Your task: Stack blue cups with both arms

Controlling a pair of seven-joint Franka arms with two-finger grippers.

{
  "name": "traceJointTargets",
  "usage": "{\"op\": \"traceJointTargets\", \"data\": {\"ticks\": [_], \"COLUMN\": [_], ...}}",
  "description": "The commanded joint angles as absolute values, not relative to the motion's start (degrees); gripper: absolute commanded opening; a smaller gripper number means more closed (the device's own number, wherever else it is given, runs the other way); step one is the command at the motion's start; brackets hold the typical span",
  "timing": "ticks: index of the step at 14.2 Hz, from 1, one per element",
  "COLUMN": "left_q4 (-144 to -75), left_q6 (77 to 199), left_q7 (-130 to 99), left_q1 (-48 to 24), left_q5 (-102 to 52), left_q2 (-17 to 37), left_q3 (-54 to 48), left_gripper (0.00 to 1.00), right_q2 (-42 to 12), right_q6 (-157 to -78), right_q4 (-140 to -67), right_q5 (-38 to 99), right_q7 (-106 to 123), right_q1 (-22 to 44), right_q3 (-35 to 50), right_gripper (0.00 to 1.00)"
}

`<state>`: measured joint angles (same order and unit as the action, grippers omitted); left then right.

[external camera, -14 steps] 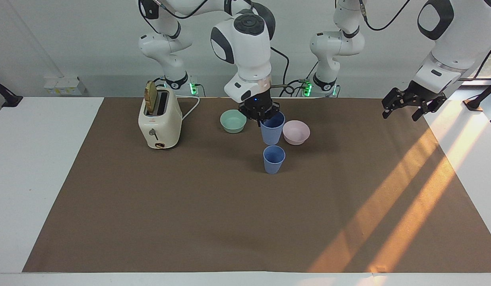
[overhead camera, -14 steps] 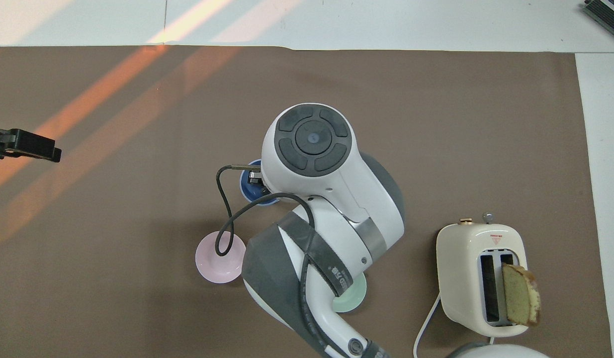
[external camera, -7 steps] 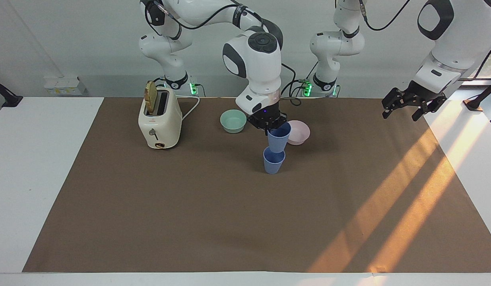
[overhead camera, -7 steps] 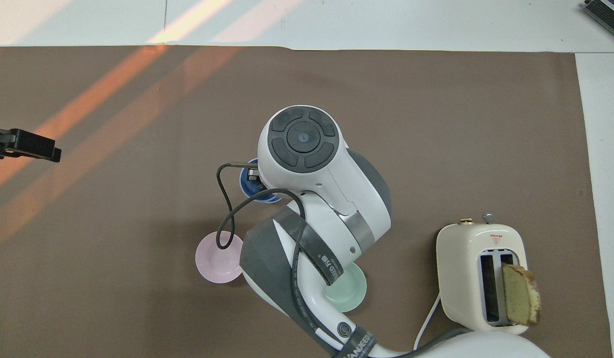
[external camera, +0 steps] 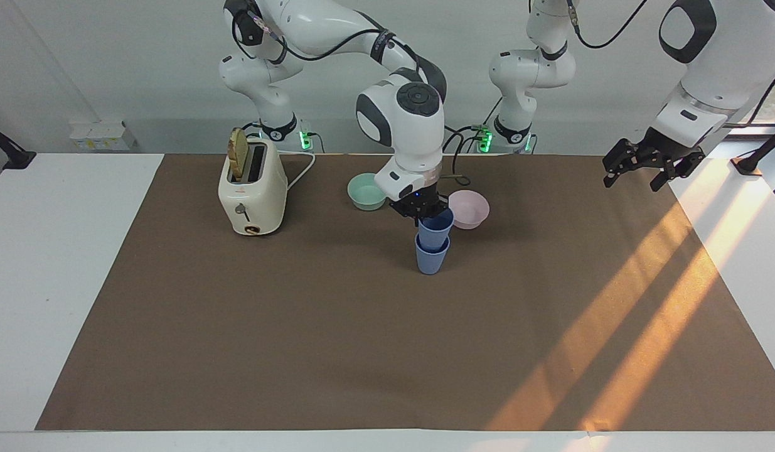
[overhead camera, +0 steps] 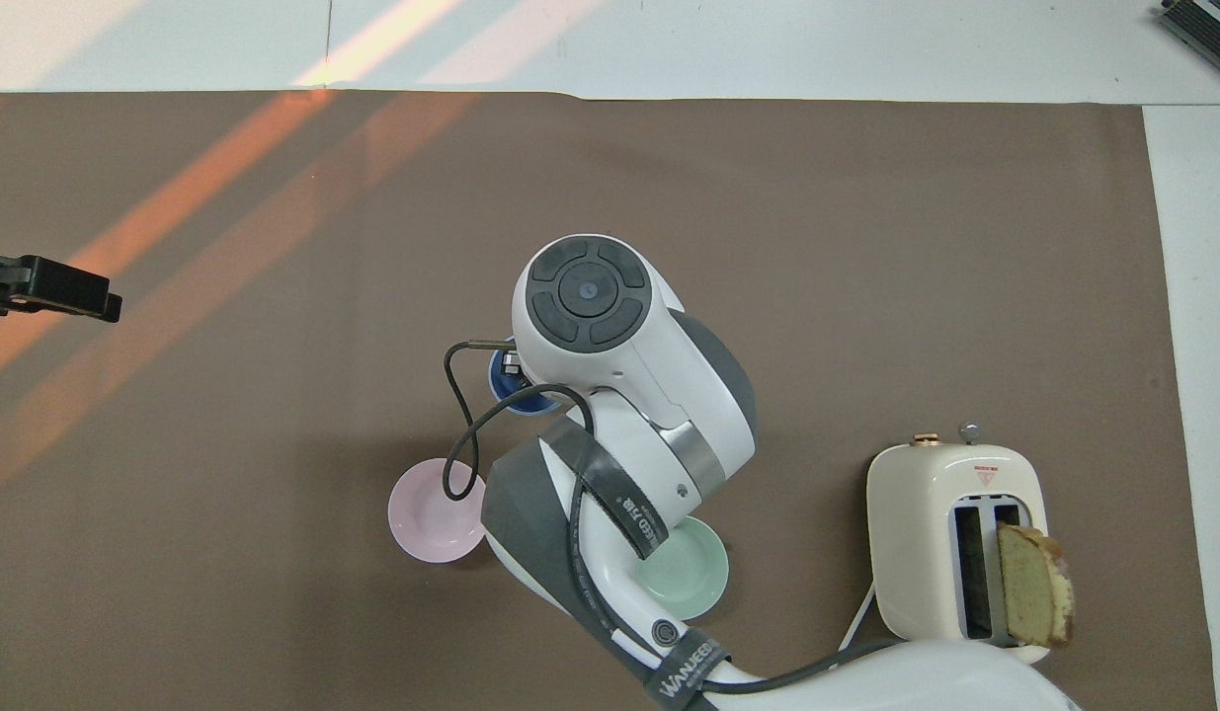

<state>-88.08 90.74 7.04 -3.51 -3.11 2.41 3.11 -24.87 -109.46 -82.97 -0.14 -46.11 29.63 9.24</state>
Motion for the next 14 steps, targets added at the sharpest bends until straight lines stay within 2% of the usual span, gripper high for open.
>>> {"op": "traceJointTargets", "data": {"ticks": [1,2,7,14], "left_q4": [-88.77,-88.77,-88.77,-88.77], "left_q6": [90.53,90.61,90.62,90.53], "left_q7": [6.68,6.68,6.77,6.77], "left_q1": [-3.25,-3.25,-3.25,-3.34], "left_q5": [-3.6,-3.6,-3.6,-3.69], "left_q2": [1.49,1.49,1.49,1.49], "left_q3": [2.99,2.99,2.99,2.9], "left_gripper": [1.0,1.0,1.0,1.0], "right_q2": [-24.26,-24.26,-22.77,-9.95], "right_q6": [-111.09,-111.44,-108.04,-91.25], "right_q4": [-84.11,-84.2,-83.32,-80.77], "right_q5": [-1.58,-1.67,-1.67,-1.58], "right_q7": [-47.72,-47.72,-47.46,-31.24], "right_q1": [28.92,28.92,28.31,15.67], "right_q3": [9.75,9.76,8.79,7.91], "right_gripper": [0.75,1.0,1.0,1.0]}}
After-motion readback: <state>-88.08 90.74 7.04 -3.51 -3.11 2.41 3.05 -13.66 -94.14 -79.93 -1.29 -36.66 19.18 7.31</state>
